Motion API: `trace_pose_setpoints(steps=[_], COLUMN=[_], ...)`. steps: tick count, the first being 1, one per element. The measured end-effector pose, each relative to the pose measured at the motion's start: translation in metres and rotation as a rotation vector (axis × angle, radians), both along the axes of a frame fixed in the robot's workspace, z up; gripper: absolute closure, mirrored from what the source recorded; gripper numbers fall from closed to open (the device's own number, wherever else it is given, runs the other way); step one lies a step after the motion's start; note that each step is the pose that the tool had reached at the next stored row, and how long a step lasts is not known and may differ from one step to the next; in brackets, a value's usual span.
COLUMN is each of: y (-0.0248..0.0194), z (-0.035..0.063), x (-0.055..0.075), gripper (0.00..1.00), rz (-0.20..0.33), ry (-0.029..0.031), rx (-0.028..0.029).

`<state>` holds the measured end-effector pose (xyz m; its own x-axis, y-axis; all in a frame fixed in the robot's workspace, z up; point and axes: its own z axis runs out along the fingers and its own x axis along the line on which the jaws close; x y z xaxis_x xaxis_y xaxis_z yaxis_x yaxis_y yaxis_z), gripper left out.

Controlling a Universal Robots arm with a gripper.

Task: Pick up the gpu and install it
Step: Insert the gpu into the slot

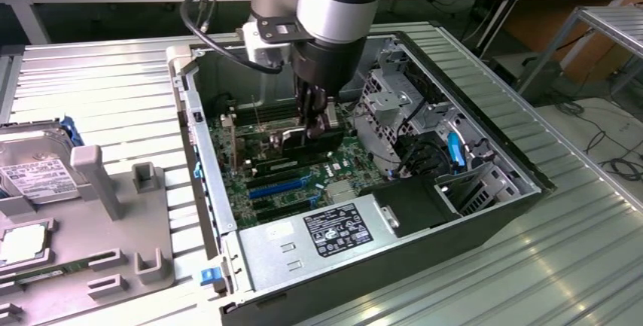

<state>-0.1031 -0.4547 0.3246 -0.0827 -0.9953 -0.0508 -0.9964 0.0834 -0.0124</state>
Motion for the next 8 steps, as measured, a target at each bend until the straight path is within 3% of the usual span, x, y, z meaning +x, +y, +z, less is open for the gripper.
trace_pose_setpoints(steps=[1, 2, 8], y=[-0.0047, -0.006, -0.0068], z=[-0.0009, -0.0009, -0.0021], x=[-0.0002, -0.0002, -0.0003], gripper=[0.73, 0.73, 0.73], rz=[0.0, 0.0, 0.001], ry=[-0.0049, -0.0059, -0.0061], rx=[0.0002, 0.0001, 0.0003])
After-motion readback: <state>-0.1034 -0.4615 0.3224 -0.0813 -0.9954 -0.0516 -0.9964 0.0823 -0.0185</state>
